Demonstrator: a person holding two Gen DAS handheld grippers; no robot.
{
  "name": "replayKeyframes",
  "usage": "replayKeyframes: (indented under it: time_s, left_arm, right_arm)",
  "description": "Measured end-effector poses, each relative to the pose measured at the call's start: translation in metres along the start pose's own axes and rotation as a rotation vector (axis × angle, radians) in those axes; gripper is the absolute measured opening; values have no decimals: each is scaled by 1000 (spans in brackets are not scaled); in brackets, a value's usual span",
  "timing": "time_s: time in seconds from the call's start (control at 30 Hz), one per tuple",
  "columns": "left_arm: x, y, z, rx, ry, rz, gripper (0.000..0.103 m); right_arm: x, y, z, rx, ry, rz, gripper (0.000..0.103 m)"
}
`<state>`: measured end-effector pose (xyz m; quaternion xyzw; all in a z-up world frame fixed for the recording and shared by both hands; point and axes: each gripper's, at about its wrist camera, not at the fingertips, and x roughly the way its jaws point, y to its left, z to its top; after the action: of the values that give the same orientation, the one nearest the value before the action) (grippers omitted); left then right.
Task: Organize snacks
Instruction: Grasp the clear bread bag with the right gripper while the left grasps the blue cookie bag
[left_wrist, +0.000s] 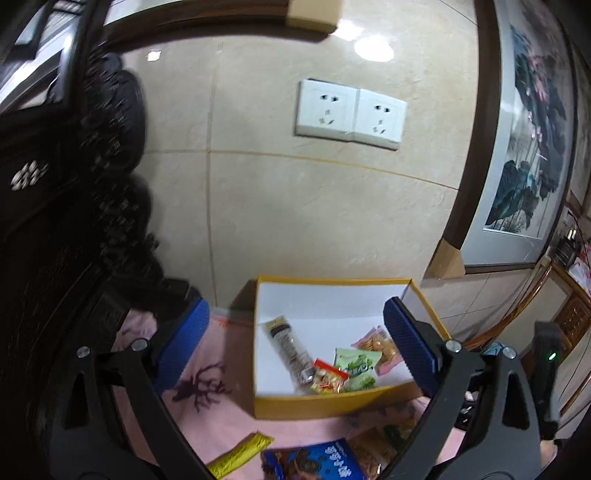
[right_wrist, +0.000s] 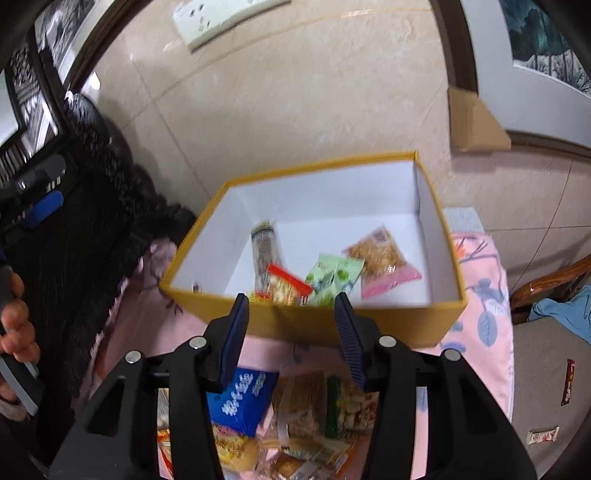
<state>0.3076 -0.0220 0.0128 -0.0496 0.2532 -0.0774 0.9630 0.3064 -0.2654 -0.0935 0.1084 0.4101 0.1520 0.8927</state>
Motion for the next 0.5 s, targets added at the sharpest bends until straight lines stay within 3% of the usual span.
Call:
replayKeyframes:
  time_s: [0.23, 0.5]
  left_arm:
    - [-14, 23, -31, -36, 64, 33, 97]
    - [-9, 42, -72, -44, 179, 63, 97]
  right_arm:
    - [54, 2, -57, 0, 204, -15, 49]
    - [88, 4, -87, -30, 317, -44, 49]
